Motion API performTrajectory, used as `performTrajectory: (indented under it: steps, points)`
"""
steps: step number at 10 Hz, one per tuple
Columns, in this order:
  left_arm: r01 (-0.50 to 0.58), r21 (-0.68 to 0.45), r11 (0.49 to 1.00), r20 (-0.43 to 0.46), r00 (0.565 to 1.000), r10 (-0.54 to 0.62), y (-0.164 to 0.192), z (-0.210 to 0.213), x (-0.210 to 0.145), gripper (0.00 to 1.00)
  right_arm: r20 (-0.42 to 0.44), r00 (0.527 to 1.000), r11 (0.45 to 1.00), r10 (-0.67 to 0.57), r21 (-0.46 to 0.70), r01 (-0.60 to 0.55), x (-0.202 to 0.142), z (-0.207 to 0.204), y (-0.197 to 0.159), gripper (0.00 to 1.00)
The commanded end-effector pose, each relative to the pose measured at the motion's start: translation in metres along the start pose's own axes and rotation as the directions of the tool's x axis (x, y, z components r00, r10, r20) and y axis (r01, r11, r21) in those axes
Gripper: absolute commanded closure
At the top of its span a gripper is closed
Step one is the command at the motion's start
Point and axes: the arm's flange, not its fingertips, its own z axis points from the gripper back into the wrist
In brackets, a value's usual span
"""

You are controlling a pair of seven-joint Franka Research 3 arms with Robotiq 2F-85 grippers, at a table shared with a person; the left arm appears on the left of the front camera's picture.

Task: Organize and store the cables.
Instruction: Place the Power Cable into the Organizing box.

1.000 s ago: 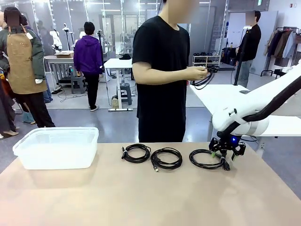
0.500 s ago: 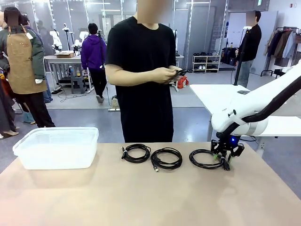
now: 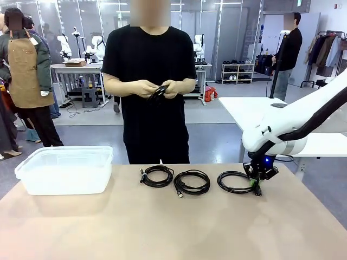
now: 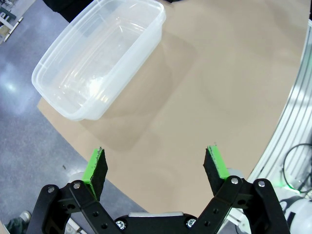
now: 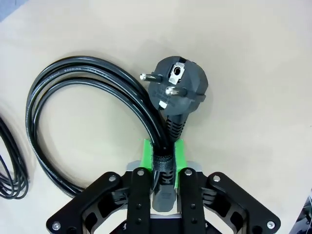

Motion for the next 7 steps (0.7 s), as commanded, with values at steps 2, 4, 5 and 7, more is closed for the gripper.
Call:
performTrajectory:
  steps: [2,4,5,7]
  points:
    - [0.01,-0.002,1.0,0.002,1.0,-0.01,0.0,0.0,0.0,0.0,-0.027,0.999,0.999,-0.045,-0.016,0.045,0.001,0.025,0.007,1.0]
    - [0.01,-0.002,1.0,0.002,1.0,-0.01,0.0,0.0,0.0,0.0,-0.019,1.0,0.999,0.012,-0.033,-0.013,-0.009,0.07,0.014,1.0]
    - [0.01,-0.002,1.0,0.002,1.0,-0.01,0.0,0.0,0.0,0.0,-0.021,0.999,0.999,0.035,-0.029,-0.036,-0.017,0.092,0.015,1.0]
    - [0.01,-0.002,1.0,0.002,1.0,-0.01,0.0,0.0,0.0,0.0,-0.021,0.993,0.993,0.114,-0.023,-0.114,-0.039,0.121,0.014,1.0]
